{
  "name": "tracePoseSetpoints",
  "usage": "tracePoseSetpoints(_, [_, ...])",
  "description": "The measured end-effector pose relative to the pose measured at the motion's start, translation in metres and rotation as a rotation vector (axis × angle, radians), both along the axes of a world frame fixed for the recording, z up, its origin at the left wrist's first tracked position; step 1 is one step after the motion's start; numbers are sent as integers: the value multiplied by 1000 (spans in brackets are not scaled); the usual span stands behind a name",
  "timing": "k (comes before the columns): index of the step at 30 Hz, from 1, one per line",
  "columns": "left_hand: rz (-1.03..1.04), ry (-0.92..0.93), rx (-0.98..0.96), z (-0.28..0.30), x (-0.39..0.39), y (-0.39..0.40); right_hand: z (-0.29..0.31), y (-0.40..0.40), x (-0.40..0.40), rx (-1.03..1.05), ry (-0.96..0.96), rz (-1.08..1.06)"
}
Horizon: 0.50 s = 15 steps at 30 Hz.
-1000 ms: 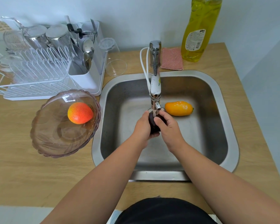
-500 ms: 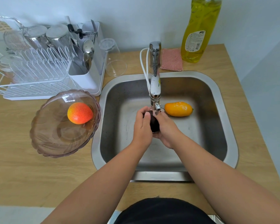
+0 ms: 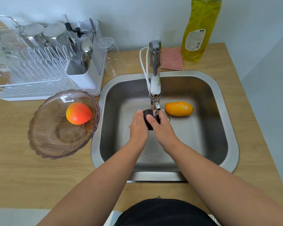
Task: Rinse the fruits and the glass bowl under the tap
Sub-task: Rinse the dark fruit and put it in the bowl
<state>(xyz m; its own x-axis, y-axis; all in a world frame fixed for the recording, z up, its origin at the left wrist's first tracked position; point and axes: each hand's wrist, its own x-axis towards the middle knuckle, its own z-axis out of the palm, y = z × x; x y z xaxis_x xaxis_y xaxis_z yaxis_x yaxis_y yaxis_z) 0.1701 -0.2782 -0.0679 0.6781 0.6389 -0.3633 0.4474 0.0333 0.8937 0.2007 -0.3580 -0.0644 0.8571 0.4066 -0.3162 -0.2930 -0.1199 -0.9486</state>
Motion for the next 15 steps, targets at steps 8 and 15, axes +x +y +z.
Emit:
tracePoseSetpoints(8, [-114, -218, 310, -18, -14, -4, 12, 14, 9, 113, 283, -158])
tracePoseSetpoints(15, [48, -180, 149, -8, -7, 0, 13, 0, 4, 179, 228, 75])
